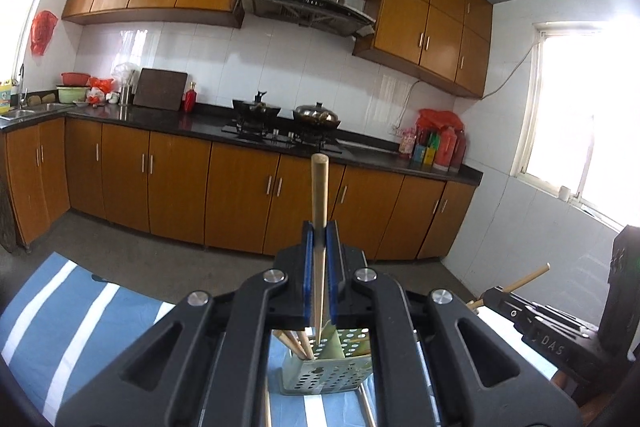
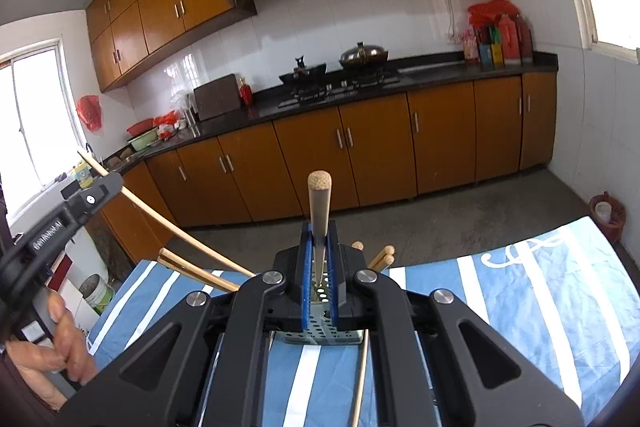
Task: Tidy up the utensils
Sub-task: 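Carry both chopsticks above the green holder and lower them in upright, then open both tools to drop the chopsticks into the holder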
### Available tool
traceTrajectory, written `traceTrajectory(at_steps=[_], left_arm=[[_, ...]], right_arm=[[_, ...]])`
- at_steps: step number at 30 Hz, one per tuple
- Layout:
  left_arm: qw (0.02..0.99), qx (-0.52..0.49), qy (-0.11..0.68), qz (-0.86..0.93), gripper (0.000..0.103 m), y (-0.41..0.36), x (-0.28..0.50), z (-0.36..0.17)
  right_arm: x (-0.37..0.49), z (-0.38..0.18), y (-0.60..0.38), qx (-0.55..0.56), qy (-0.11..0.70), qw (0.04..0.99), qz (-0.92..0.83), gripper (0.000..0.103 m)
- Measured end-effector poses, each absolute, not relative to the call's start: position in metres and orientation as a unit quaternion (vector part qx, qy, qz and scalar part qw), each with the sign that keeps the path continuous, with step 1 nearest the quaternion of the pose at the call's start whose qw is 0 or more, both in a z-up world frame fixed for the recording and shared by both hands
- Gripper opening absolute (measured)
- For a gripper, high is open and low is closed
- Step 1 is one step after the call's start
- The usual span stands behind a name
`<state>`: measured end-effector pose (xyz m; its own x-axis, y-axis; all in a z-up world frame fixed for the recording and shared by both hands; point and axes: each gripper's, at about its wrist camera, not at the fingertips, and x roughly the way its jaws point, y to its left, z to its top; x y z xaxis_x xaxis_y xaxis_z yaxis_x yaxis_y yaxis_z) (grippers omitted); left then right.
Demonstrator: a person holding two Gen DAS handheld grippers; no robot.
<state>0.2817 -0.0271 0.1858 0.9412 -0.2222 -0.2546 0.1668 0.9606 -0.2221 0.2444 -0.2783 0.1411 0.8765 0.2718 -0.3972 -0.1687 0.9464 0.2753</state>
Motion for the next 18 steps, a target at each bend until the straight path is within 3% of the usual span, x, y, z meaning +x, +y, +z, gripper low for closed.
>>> traceTrajectory(at_steps=[10, 18], left_arm=[[0.974, -0.103, 0.180, -0.096, 0.008, -0.028, 0.306, 0.158], [0.975, -0.110, 0.167, -0.095, 0.021, -0.018, 0.294, 0.165]], right_arm=[[0.255, 0.130, -0.274, 0.118, 0.240, 0.957, 0.110, 0.008], [0.247, 0.142, -0.280, 0.127, 0.219, 0.963, 0.098, 0.018]])
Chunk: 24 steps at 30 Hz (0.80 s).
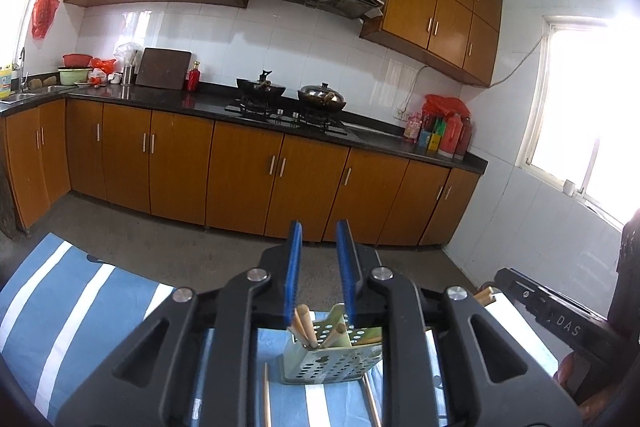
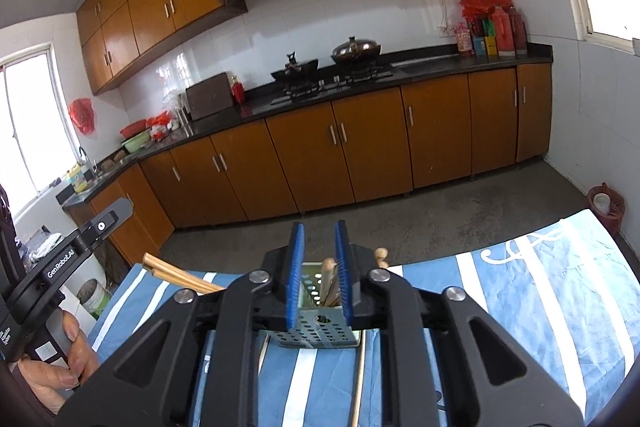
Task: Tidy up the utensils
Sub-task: 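Open both tools to drop the chopsticks into the holder, then close the right tool on the last chopstick while the left tool grasps another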
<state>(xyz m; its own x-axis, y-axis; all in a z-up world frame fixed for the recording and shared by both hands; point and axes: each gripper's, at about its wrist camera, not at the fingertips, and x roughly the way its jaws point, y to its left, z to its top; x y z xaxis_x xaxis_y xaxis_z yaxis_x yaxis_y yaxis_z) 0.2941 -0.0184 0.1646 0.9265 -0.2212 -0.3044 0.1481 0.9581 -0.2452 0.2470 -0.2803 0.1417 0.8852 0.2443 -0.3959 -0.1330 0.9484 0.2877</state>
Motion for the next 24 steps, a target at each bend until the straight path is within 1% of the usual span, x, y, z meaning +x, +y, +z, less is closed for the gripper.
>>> traceTrajectory(at_steps=[4, 6, 9, 11, 16, 21, 23, 24], left_arm=[[0.976, -0.111, 0.161, -0.096, 0.027, -0.009, 0.274, 0.170], [0.976, -0.107, 0.164, -0.093, 0.028, -0.002, 0.259, 0.167], [0.974, -0.100, 0.182, -0.086, 0.029, 0.010, 0.241, 0.154], [0.972, -0.095, 0.201, -0.080, 0.033, 0.020, 0.229, 0.135], [0.963, -0.046, 0.262, -0.046, 0.034, 0.035, 0.218, 0.077], [0.939, -0.046, 0.340, -0.034, 0.034, 0.047, 0.217, 0.013], [0.931, -0.046, 0.360, -0.038, 0.036, 0.047, 0.216, -0.004], [0.928, -0.045, 0.367, -0.041, 0.037, 0.047, 0.215, -0.011]], right_arm=[[0.227, 0.146, -0.294, 0.126, 0.202, 0.968, 0.083, 0.018], [0.221, 0.142, -0.303, 0.128, 0.201, 0.968, 0.076, 0.018], [0.205, 0.120, -0.320, 0.129, 0.220, 0.965, 0.059, 0.018], [0.199, 0.101, -0.328, 0.124, 0.239, 0.962, 0.045, 0.018], [0.196, 0.038, -0.338, 0.133, 0.315, 0.939, 0.029, 0.018], [0.192, -0.023, -0.315, 0.135, 0.384, 0.912, 0.043, 0.018], [0.192, -0.042, -0.298, 0.134, 0.409, 0.901, 0.062, 0.029], [0.192, -0.048, -0.290, 0.131, 0.415, 0.898, 0.068, 0.037]])
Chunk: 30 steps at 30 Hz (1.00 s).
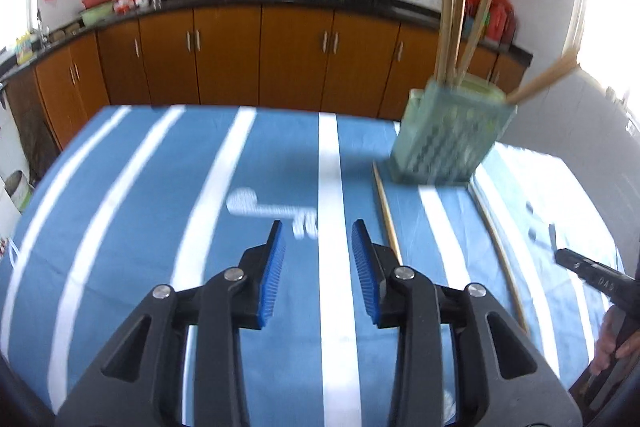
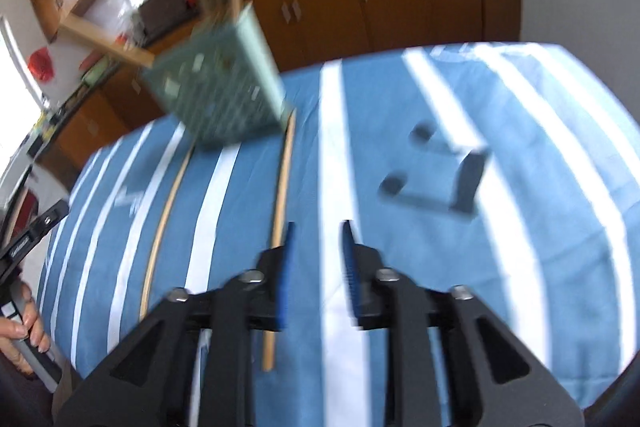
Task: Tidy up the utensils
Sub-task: 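Close the right tool on the last chopstick while the left tool grasps another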
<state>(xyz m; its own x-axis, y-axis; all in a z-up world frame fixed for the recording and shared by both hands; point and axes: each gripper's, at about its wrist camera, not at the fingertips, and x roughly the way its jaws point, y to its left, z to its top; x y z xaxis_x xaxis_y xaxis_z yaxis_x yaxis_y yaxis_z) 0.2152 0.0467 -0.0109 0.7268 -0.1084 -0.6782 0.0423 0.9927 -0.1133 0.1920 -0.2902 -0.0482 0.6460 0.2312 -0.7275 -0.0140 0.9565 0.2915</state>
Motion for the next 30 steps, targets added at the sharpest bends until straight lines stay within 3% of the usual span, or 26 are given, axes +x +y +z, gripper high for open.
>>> traceTrajectory(at_steps=[9, 16, 30], left_arm=[[0.915, -0.048, 0.396, -0.061, 0.040, 0.036, 0.212, -0.034], [0.907, -0.047, 0.410, -0.078, 0.040, 0.020, 0.213, -0.043], [0.892, -0.026, 0.439, -0.107, 0.044, -0.023, 0.221, -0.065]], right_arm=[[0.191, -0.081, -0.238, 0.065, 0.434, 0.895, 0.085, 0.032], [0.188, -0.085, -0.239, 0.035, 0.429, 0.900, 0.066, 0.008], [0.200, -0.086, -0.311, 0.108, 0.428, 0.896, -0.039, 0.007]])
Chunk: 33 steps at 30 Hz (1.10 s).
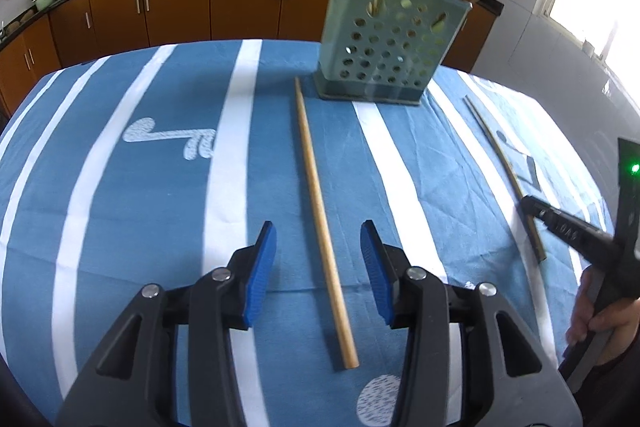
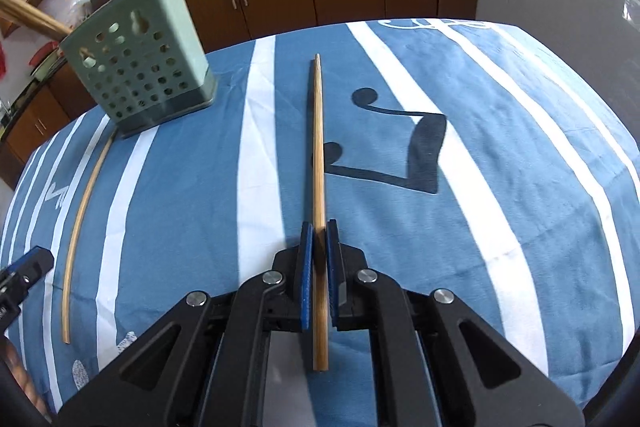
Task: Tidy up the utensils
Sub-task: 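Close the right tool on the last chopstick while the left tool grasps another, then lift both held chopsticks up from the cloth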
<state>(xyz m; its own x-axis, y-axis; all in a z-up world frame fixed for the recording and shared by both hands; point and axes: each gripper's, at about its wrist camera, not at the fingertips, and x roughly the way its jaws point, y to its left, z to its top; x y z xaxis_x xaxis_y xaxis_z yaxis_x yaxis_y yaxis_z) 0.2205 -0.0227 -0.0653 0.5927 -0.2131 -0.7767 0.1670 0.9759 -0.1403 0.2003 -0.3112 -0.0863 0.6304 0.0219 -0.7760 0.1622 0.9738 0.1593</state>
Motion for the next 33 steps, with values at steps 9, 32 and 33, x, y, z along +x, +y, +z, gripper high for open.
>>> traceTrajectory(at_steps=[9, 32, 33], left_arm=[[0.895, 0.014, 0.442, -0.065, 0.015, -0.038, 0.226, -0.085], [0.902, -0.015, 0.432, -0.014, 0.010, 0.028, 0.266, -0.082], [0.902, -0.015, 0.432, -0.014, 0.010, 0.027, 0.266, -0.082]], right_arm=[[0.200, -0.087, -0.311, 0.101, 0.427, 0.898, -0.034, 0.007], [0.229, -0.087, -0.285, 0.049, 0.413, 0.909, -0.007, 0.008], [0.229, -0.087, -0.285, 0.051, 0.413, 0.909, -0.006, 0.008]])
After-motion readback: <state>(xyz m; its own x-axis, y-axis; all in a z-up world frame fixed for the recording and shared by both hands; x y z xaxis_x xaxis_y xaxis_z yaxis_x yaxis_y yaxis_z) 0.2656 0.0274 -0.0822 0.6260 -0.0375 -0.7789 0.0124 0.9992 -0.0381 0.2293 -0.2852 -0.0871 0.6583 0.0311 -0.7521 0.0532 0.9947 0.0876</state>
